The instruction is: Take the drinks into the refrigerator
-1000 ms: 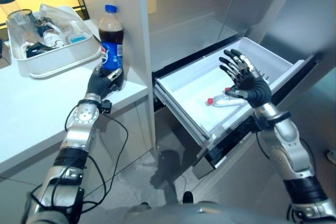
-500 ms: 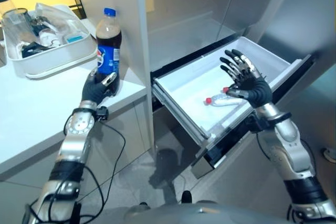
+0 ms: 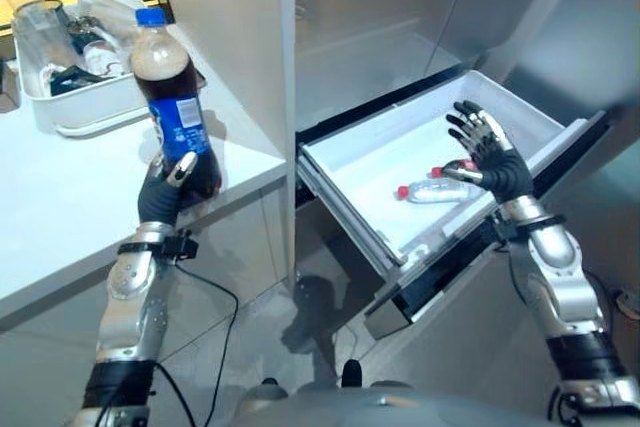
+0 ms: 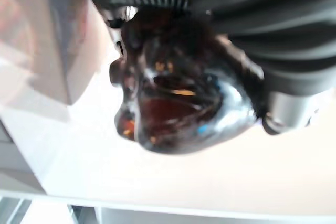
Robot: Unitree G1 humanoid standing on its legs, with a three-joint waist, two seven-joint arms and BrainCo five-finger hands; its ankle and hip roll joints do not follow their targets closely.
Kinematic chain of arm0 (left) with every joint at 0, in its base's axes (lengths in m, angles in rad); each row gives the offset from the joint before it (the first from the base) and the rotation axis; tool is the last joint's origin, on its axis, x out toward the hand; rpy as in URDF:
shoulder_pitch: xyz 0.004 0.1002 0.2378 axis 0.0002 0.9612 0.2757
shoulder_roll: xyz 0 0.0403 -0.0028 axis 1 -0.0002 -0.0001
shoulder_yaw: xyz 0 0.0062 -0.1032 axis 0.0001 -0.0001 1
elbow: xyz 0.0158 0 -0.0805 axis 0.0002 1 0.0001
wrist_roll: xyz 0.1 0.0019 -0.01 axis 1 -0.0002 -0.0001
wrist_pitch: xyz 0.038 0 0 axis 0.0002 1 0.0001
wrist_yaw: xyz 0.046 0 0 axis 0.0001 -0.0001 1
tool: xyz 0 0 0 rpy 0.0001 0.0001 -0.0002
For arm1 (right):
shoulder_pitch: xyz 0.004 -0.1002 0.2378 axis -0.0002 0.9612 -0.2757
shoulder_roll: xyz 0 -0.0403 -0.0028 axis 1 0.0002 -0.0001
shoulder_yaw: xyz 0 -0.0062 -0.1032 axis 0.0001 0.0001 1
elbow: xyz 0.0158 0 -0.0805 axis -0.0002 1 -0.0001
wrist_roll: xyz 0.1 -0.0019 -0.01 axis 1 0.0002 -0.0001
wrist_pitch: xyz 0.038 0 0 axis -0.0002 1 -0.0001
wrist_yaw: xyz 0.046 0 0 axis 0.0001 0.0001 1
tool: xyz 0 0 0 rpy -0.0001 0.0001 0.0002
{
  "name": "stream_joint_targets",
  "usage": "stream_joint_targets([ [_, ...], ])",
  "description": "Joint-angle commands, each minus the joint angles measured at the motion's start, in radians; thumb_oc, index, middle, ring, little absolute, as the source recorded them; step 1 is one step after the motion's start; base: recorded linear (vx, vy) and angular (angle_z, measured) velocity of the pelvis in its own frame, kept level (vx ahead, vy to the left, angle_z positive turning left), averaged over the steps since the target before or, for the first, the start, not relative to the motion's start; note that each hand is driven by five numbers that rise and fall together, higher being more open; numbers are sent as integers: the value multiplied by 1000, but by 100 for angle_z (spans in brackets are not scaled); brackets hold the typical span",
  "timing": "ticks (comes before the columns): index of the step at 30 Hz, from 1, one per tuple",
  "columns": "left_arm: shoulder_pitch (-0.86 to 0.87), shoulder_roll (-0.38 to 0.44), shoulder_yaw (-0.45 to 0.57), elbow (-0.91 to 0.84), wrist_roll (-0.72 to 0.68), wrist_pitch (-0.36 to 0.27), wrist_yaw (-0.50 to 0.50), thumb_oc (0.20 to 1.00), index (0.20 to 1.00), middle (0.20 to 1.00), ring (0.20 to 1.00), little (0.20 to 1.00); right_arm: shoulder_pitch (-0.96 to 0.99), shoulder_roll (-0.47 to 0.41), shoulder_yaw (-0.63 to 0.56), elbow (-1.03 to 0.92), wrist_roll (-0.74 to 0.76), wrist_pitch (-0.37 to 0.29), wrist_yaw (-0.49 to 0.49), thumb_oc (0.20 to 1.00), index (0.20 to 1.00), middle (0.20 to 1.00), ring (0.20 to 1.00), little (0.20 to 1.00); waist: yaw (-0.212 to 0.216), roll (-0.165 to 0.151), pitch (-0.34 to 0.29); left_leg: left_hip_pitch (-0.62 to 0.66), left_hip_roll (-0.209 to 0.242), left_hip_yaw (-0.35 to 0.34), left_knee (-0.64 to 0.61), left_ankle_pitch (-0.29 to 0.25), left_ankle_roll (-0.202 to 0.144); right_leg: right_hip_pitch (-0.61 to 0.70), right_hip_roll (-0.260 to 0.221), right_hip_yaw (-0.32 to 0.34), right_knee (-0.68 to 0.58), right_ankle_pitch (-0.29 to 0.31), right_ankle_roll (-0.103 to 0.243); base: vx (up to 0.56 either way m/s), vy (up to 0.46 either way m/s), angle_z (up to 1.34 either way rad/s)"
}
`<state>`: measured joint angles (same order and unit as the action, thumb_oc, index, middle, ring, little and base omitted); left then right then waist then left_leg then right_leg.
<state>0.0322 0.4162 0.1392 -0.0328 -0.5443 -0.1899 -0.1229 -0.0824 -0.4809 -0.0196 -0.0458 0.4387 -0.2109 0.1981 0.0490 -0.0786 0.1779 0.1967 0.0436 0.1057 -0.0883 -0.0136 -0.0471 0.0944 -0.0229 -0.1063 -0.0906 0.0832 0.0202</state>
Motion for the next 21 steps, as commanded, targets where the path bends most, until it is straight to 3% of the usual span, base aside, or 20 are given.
stream_joint_targets([
  [1, -91, 41, 9, -183, -77, -144, -77, 200, 200, 200, 200, 200, -116, 2, 51, 36, 163, -13, 74, 1000, 1000, 1000, 1000, 1000, 21, 1, -15, 12, -10, -30, 1, -64, 12, 16, -35, -34, 99, -57, 68, -21, -2, 3],
  [4, -77, 57, -20, -200, -97, -132, -125, 200, 200, 200, 200, 200, -147, -18, 112, 59, 294, 34, 156, 1000, 1000, 1000, 1000, 1000, 26, -2, -14, 12, -11, -29, 1, -62, 12, 16, -36, -34, 99, -56, 68, -27, -10, 0],
  [5, -68, 63, -75, -202, -139, -118, -179, 200, 200, 200, 200, 200, -175, -18, 183, 100, 457, 93, 214, 1000, 1000, 1000, 1000, 1000, 32, -6, -14, 13, -11, -29, 1, -59, 11, 15, -38, -35, 99, -53, 68, 0, 0, 0],
  [8, -58, 82, -136, -202, -154, -110, -224, 200, 200, 200, 200, 200, -237, -17, 287, 129, 572, 143, 276, 1000, 1000, 1000, 1000, 1000, 39, -7, -14, 14, -11, -28, 1, -56, 10, 16, -39, -35, 98, -53, 68, -27, -8, 4],
  [21, -29, 115, -298, -192, -155, -58, -342, 200, 200, 200, 200, 200, -396, 94, 426, 138, 592, 138, 292, 1000, 1000, 1000, 1000, 1000, 59, 7, -18, 20, -14, -15, 1, -54, 15, 19, -44, -25, 98, -48, 76, 0, 0, 0],
])
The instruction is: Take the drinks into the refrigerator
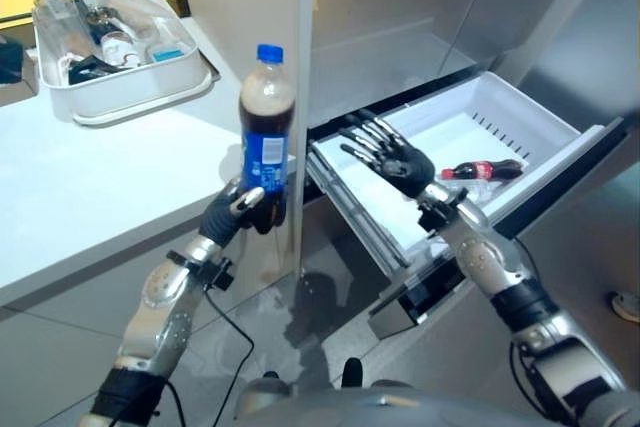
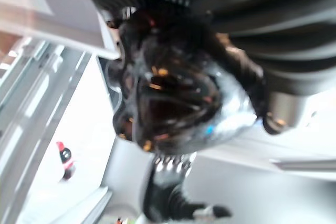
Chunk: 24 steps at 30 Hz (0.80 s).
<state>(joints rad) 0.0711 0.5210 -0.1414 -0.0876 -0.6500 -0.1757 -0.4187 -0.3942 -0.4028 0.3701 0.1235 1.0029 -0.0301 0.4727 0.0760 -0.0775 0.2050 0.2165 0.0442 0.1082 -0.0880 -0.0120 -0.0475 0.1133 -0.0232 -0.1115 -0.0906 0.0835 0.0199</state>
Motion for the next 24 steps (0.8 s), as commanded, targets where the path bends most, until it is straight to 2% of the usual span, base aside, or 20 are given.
stream_joint_targets([
  [1, -68, 10, -18, -136, -49, -72, -47, 200, 200, 200, 200, 200, -84, 16, 36, -32, 27, -43, 18, 1000, 1000, 1000, 1000, 1000, 32, 5, -45, 0, -14, -17, 1, -56, 16, 0, -44, -20, 97, -48, 76, 0, 0, 0],
  [6, -64, 23, -42, -142, -27, -64, -58, 200, 200, 200, 200, 200, -88, 40, 59, -41, 11, -39, 15, 1000, 1000, 1000, 1000, 1000, 35, 9, -44, 2, -16, -8, 1, -56, 18, 2, -46, -19, 93, -45, 79, 1, 1, -4],
  [17, -85, 39, -73, -117, 3, -63, -49, 200, 200, 200, 200, 200, -147, 36, 138, -46, -24, -7, 29, 1000, 1000, 1000, 1000, 1000, 37, 11, -43, 3, -17, -8, 1, -58, 19, 7, -47, -16, 88, -46, 80, 2, 0, -1],
  [24, -118, 86, -119, -105, 17, -60, -66, 200, 200, 200, 200, 200, -225, 21, 201, -80, -12, 14, 47, 1000, 1000, 1000, 1000, 1000, 41, 8, -42, 1, -17, -12, 1, -58, 19, 5, -48, -16, 88, -47, 81, 0, 0, 0],
])
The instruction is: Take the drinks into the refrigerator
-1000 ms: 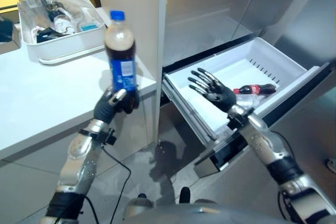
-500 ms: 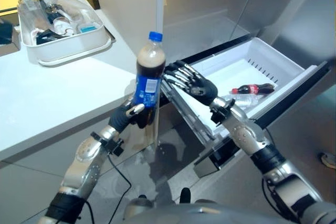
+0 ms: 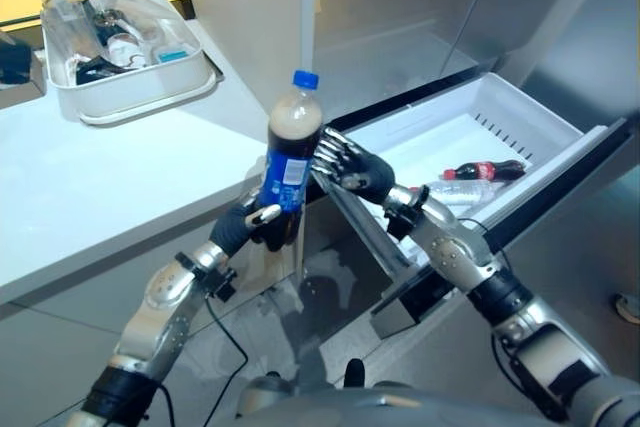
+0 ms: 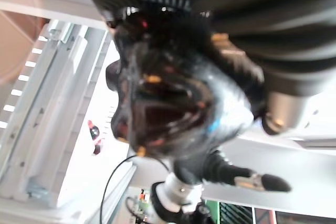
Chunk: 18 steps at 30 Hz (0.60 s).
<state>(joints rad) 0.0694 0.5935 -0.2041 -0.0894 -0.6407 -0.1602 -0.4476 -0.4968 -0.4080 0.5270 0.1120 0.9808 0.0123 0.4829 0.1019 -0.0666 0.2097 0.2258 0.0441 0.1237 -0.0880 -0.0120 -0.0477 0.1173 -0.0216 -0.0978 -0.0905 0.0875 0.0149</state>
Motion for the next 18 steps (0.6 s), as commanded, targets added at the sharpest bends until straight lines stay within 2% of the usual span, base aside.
stream_joint_targets([
  [1, -122, 21, -63, -100, 13, -73, -40, 200, 200, 200, 200, 200, -136, 21, 54, -74, 9, -28, 36, 1000, 1000, 1000, 1000, 1000, 16, -4, -47, -9, -18, -28, 1, -57, 19, 2, -49, -30, 87, -51, 85, 0, 0, 0],
  [8, -153, 62, -96, -90, 34, -75, -45, 200, 200, 200, 200, 200, -187, 48, 87, -63, 18, -27, 23, 1000, 1000, 1000, 1000, 1000, 23, -6, -43, -12, -20, -29, 1, -57, 20, -1, -50, -26, 85, -49, 87, 0, 0, 0],
  [18, -157, 69, -85, -71, 53, -77, -25, 200, 200, 200, 200, 200, -212, 35, 121, -69, -31, -15, 24, 1000, 1000, 1000, 1000, 1000, 27, -12, -44, -13, -23, -31, 1, -59, 23, -4, -51, -23, 85, -47, 88, 0, 0, 0],
])
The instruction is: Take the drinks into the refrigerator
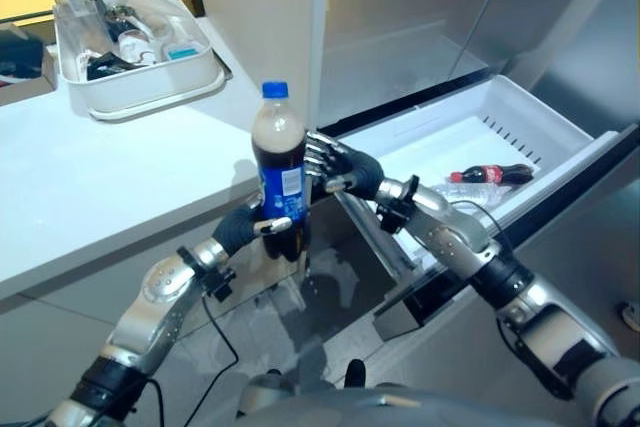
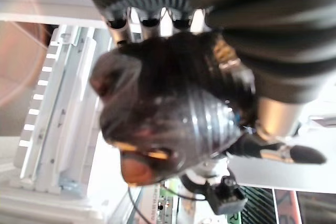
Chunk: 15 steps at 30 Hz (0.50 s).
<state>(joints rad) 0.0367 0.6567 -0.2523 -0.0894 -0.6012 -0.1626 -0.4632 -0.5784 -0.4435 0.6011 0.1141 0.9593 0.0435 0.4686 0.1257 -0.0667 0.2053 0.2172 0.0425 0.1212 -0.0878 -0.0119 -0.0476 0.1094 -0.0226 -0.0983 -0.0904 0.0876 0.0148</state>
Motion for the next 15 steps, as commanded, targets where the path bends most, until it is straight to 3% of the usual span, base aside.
stream_joint_targets([
  [1, -123, 8, -32, -69, 20, -77, -4, 200, 200, 200, 200, 200, -125, 70, 42, -67, -19, -47, 33, 1000, 1000, 1000, 1000, 1000, 3, -13, -40, -5, -22, -28, 0, -60, 23, 4, -50, -21, 84, -47, 89, 0, 0, 0],
  [15, -103, -13, 10, -68, 53, -80, 34, 200, 200, 200, 200, 200, -81, 42, 7, -77, -100, -46, 4, 1000, 1000, 1000, 1000, 1000, -6, -8, -45, 0, -21, -30, 0, -61, 23, 11, -52, -20, 81, -48, 86, 0, 0, 0],
])
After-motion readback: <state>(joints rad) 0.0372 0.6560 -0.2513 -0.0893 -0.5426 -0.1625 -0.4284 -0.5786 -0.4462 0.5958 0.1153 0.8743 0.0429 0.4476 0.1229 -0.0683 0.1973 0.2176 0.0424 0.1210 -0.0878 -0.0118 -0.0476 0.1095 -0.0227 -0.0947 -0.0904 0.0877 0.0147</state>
